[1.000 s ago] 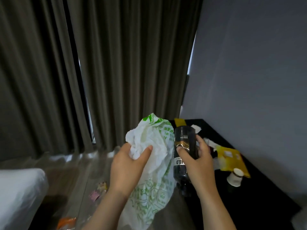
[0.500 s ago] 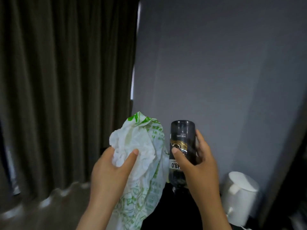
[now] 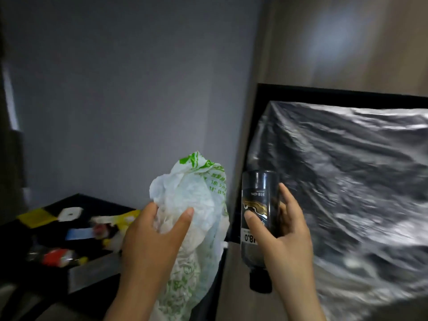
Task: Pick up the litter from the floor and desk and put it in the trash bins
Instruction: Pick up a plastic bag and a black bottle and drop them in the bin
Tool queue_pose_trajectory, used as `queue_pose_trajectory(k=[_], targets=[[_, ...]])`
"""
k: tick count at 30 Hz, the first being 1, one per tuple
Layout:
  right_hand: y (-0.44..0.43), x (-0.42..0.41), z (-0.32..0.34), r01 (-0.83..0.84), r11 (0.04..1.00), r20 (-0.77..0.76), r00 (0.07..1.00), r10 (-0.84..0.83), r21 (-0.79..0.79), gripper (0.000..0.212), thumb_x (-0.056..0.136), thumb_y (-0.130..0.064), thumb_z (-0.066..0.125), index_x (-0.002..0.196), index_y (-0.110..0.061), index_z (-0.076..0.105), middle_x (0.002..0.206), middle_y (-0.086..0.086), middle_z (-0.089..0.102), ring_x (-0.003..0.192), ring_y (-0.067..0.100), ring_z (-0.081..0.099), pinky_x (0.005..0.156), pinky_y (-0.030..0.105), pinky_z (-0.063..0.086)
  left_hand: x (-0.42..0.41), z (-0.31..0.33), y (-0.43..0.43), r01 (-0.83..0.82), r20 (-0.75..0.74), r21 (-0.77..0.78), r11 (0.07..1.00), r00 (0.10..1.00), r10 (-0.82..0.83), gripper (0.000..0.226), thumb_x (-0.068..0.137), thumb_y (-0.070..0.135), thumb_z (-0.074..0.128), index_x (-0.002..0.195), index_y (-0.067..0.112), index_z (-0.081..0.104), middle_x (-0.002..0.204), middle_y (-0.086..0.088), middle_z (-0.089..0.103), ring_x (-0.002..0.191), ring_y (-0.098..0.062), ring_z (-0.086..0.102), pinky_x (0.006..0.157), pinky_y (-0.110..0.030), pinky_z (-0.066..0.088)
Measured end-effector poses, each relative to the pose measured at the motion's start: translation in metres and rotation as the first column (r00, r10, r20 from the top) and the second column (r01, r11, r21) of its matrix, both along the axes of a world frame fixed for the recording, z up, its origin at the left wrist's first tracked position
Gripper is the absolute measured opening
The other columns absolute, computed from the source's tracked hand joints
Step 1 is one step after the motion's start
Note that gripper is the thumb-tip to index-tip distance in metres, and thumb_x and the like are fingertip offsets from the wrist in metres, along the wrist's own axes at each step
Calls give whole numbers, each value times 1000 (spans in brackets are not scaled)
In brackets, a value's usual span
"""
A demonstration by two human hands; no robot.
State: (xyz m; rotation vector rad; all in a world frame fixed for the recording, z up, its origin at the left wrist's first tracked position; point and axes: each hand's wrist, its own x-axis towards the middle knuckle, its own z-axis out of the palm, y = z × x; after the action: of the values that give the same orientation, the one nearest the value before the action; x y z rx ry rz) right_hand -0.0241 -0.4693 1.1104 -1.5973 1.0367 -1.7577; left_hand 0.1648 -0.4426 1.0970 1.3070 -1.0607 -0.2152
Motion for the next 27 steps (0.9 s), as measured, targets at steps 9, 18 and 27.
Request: queue_pose_trajectory(k=[9, 18, 27], targets=[[71, -162, 1, 433, 901, 18, 901, -433, -1, 81, 66, -40, 81, 135, -47, 39, 112, -25, 65, 99, -6, 64, 89, 29, 51, -163, 2, 8, 360, 76, 53, 931, 928, -364, 40, 66, 63, 70, 79, 26, 60, 77, 15, 68, 69, -3, 62, 60, -32, 50], [183, -362, 4, 691, 722, 15, 722, -692, 9, 70, 69, -38, 78, 131, -42, 48, 103, -33, 64, 92, -11, 63, 75, 18, 51, -384, 1, 56, 649, 106, 71, 758, 750, -652, 32, 68, 57, 71, 88, 34, 63, 80, 18, 68, 75, 2, 62, 63, -26, 50], [282, -515, -9, 880, 468, -5, 470, -883, 77, 61, 69, -35, 79, 123, -43, 52, 100, -31, 64, 91, -14, 60, 75, 15, 46, -561, -19, 104, 844, 78, 114, 524, 519, -851, 32, 67, 61, 68, 89, 39, 61, 80, 25, 68, 73, 3, 64, 65, -35, 54]])
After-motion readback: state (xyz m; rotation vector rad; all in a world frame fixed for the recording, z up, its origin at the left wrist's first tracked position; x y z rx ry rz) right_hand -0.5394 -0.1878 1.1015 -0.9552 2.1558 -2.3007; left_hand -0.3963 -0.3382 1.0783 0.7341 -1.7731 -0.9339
